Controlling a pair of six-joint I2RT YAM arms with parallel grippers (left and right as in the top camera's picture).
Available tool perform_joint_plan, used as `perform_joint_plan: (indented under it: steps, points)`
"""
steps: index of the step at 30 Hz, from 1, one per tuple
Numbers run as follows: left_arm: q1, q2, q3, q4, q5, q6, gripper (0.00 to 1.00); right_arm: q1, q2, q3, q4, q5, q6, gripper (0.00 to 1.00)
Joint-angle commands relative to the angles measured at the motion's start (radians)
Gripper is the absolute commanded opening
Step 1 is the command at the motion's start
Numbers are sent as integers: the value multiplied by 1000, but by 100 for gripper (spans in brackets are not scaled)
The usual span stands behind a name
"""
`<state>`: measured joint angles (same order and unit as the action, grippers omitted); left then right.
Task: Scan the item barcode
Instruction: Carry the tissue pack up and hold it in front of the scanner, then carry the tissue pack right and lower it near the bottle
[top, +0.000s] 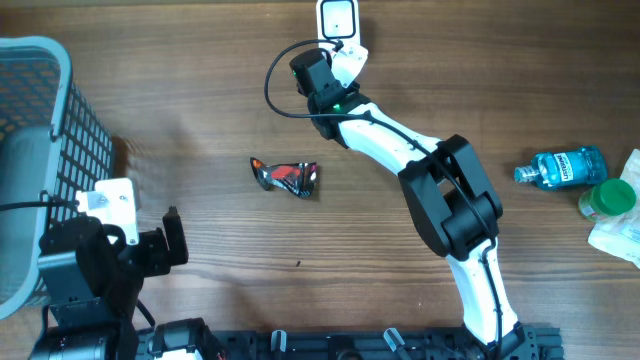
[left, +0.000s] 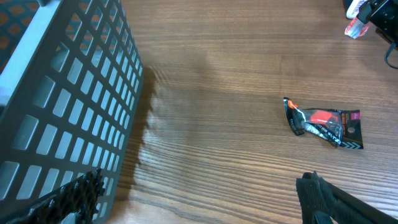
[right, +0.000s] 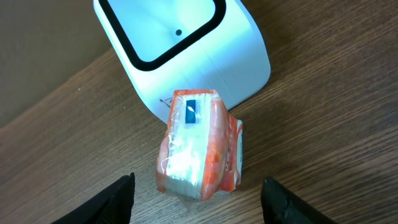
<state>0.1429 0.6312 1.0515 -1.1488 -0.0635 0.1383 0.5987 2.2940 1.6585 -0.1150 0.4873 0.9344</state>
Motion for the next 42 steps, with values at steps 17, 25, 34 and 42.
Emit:
perform_joint_plan:
  steps: [17,25,34,42]
  points:
    - [-6,-2,0,3,-13,15,100,-35,69,21,33,-97,30,29]
    - [-6,-2,0,3,-13,15,100,-40,-181,21,-179,-356,47,20]
    - [-6,-2,0,3,-13,15,100,-67,-191,18,-294,-326,-59,100]
    - [-6,-2,0,3,-13,15,100,-60,-31,18,-164,-298,-27,99]
